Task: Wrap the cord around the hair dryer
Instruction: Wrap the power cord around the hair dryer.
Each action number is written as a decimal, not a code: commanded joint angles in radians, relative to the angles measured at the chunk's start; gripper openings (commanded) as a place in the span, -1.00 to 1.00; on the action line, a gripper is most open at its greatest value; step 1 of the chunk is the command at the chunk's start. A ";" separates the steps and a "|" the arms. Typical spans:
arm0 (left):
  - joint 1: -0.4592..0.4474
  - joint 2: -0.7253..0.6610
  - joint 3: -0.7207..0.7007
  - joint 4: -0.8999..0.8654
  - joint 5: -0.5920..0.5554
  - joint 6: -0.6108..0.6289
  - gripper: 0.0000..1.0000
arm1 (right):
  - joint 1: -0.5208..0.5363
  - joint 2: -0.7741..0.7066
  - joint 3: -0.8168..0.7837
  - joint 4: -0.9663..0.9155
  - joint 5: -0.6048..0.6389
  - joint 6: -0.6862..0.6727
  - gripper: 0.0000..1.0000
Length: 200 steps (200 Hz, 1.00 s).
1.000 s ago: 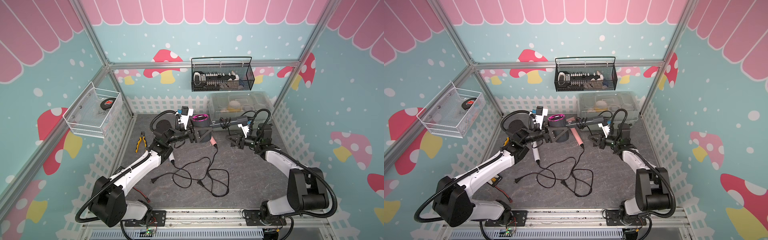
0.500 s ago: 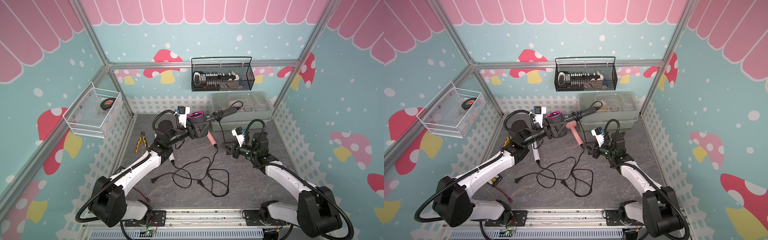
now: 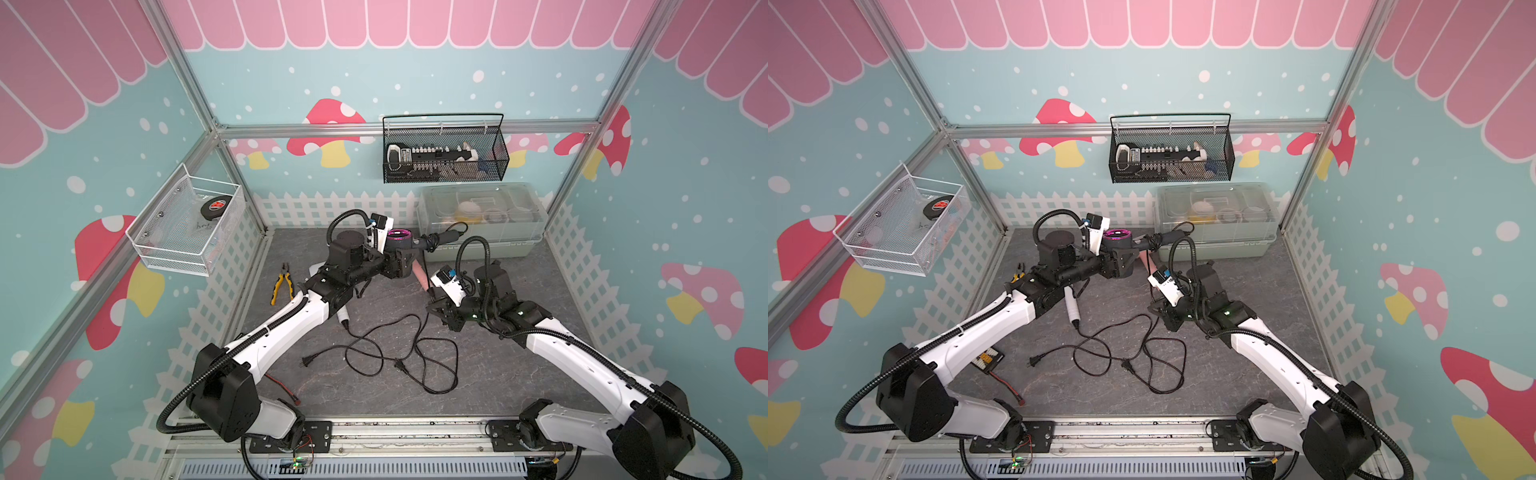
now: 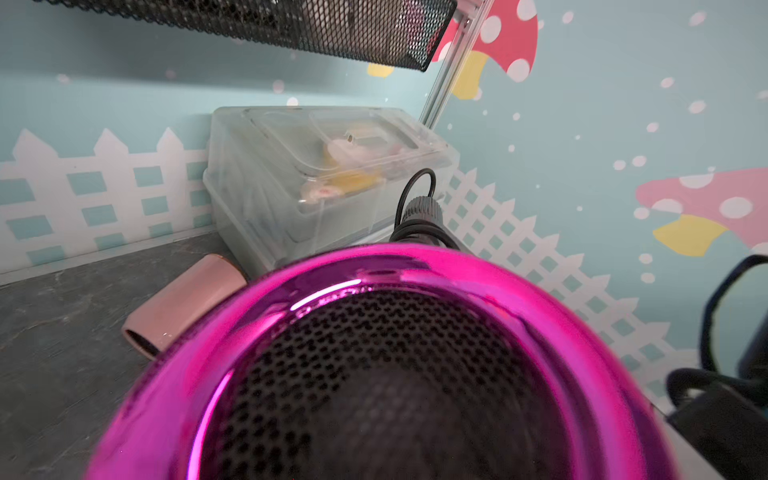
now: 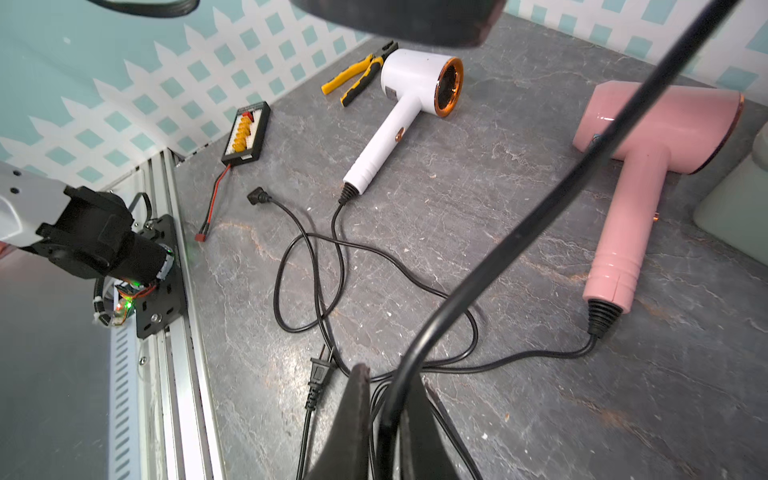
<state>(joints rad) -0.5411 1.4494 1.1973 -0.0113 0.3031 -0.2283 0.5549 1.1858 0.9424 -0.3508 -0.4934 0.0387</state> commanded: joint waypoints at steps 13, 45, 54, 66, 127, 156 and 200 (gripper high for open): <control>-0.027 -0.016 0.080 -0.142 -0.093 0.163 -1.00 | 0.024 -0.016 0.160 -0.340 0.093 -0.148 -1.00; -0.050 -0.029 0.084 -0.240 -0.084 0.212 -1.00 | 0.024 0.009 0.314 -0.477 0.142 -0.228 -1.00; -0.058 -0.033 0.082 -0.260 -0.081 0.223 -1.00 | 0.024 0.017 0.352 -0.498 0.166 -0.248 -1.00; -0.071 -0.038 0.079 -0.283 -0.079 0.234 -1.00 | 0.022 0.033 0.399 -0.516 0.194 -0.275 -1.00; -0.123 -0.076 0.037 -0.325 -0.018 0.257 -1.00 | -0.013 0.163 0.567 -0.539 0.303 -0.390 -1.00; -0.151 -0.083 0.017 -0.328 0.038 0.265 -1.00 | -0.047 0.232 0.621 -0.539 0.307 -0.425 -1.00; -0.185 -0.081 0.015 -0.366 0.119 0.269 -1.00 | -0.087 0.347 0.667 -0.537 0.287 -0.452 -1.00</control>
<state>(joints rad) -0.7029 1.4021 1.2129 -0.3874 0.3099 0.0078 0.4843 1.4776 1.5761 -0.8875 -0.2016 -0.3603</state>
